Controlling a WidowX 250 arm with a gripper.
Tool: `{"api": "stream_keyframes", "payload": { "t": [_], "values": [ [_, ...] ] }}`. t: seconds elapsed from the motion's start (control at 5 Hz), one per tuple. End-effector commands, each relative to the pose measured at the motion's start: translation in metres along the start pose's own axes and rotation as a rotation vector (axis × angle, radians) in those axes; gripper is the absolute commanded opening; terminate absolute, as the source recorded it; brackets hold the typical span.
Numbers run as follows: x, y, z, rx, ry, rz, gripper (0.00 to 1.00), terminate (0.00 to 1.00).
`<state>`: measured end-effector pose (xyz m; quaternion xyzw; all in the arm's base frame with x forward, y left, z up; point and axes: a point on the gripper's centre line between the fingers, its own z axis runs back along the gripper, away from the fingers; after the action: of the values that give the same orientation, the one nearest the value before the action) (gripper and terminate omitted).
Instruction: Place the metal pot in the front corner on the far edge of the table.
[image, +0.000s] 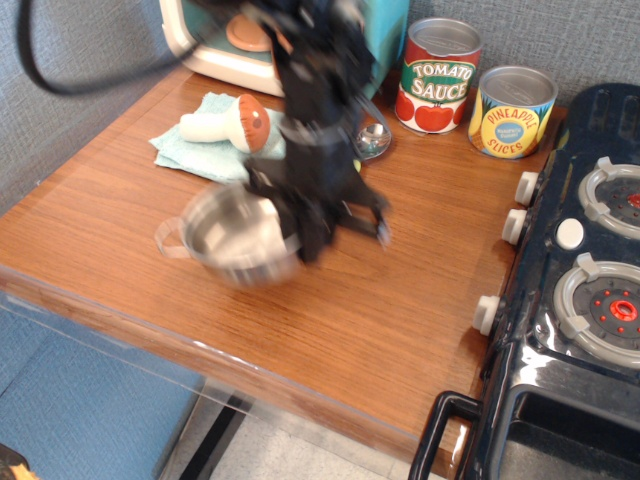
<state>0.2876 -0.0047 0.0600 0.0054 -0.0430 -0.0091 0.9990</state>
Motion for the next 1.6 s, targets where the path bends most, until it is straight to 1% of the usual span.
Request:
{"api": "stream_keyframes", "payload": {
  "t": [0.0, 0.2, 0.4, 0.6, 0.8, 1.0, 1.2, 1.4],
  "values": [
    [0.034, 0.104, 0.018, 0.058, -0.053, 0.375, 0.0, 0.0],
    [0.026, 0.133, 0.012, 0.09, -0.02, 0.478, 0.0, 0.0],
    [0.015, 0.145, 0.01, 0.104, -0.029, 0.52, 0.0, 0.0],
    [0.008, 0.15, 0.004, 0.143, 0.002, 0.54, 0.0, 0.0],
    [0.003, 0.156, -0.011, 0.171, 0.051, 0.57, 0.0, 0.0],
    [0.001, 0.162, -0.02, 0.174, 0.09, 0.611, 0.0, 0.0],
    [-0.003, 0.169, -0.028, 0.185, 0.149, 0.689, 1.0, 0.0],
    [-0.003, 0.17, -0.028, 0.175, 0.157, 0.698, 1.0, 0.0]
  ]
}}
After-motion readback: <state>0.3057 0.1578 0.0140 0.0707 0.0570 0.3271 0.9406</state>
